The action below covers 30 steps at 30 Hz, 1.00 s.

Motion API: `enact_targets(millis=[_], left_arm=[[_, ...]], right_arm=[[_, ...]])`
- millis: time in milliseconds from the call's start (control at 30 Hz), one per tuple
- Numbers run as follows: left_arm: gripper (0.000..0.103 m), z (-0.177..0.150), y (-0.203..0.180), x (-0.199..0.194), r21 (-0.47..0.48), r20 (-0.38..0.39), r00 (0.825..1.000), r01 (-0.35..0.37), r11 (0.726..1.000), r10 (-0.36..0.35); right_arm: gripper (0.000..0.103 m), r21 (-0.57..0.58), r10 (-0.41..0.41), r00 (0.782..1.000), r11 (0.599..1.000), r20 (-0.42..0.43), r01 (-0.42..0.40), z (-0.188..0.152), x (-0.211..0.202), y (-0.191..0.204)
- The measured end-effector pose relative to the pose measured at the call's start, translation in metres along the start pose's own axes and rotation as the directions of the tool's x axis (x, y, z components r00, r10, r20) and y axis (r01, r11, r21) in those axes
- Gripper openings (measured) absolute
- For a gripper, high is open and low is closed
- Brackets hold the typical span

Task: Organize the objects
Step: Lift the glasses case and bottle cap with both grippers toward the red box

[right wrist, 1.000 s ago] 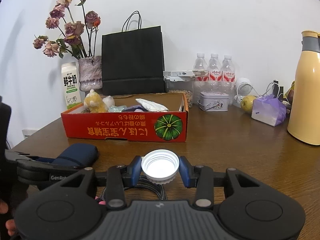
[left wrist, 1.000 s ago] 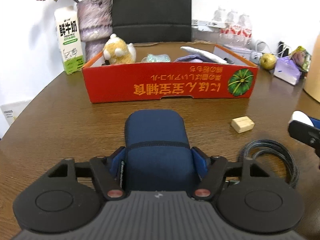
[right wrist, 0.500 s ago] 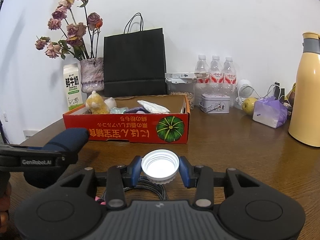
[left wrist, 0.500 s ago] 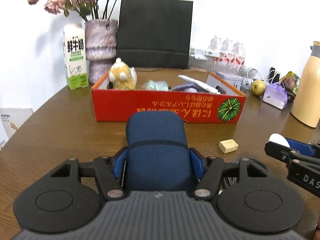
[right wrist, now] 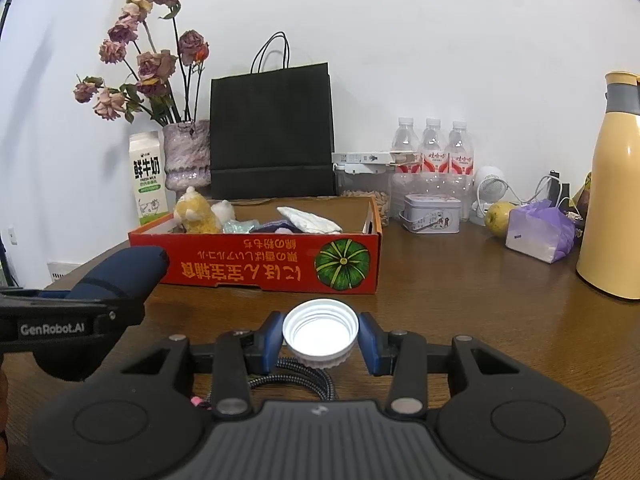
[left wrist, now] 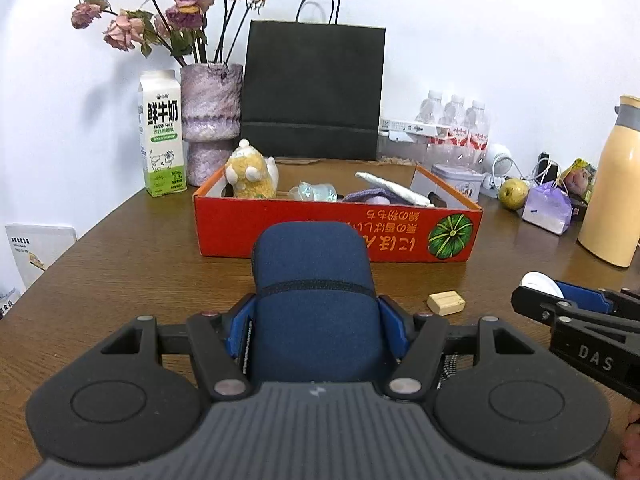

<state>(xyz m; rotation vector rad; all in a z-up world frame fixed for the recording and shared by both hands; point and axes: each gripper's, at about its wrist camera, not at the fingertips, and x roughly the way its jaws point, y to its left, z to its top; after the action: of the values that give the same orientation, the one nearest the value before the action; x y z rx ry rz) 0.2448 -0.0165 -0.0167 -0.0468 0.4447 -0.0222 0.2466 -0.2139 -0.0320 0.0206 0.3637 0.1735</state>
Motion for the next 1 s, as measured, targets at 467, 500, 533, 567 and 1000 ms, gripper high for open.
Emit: enact_targets(millis=[467, 500, 533, 567, 1000], left_arm=[[0.065, 0.013, -0.009, -0.013, -0.005, 0.025, 1.000, -0.002, 1.000, 0.002], [0.065, 0.015, -0.010, -0.014, -0.003, 0.027, 1.000, 0.000, 1.000, 0.000], [0.065, 0.017, -0.011, -0.013, -0.002, 0.029, 1.000, 0.001, 1.000, -0.001], [0.065, 0.020, -0.011, -0.013, -0.001, 0.032, 0.999, 0.001, 1.000, -0.001], [0.065, 0.054, -0.020, -0.002, 0.002, 0.082, 0.997, 0.004, 1.000, -0.004]], right_arm=[[0.039, -0.013, 0.042, 0.999, 0.999, 0.025, -0.042, 0.016, -0.008, 0.001], [0.039, -0.014, 0.043, 0.999, 0.999, 0.028, -0.042, 0.019, -0.008, 0.000], [0.039, -0.016, 0.043, 0.999, 0.999, 0.032, -0.043, 0.021, -0.008, 0.000], [0.039, -0.017, 0.044, 0.998, 0.999, 0.037, -0.043, 0.023, -0.008, -0.001], [0.039, -0.021, 0.062, 0.994, 0.998, 0.085, -0.060, 0.055, 0.004, 0.000]])
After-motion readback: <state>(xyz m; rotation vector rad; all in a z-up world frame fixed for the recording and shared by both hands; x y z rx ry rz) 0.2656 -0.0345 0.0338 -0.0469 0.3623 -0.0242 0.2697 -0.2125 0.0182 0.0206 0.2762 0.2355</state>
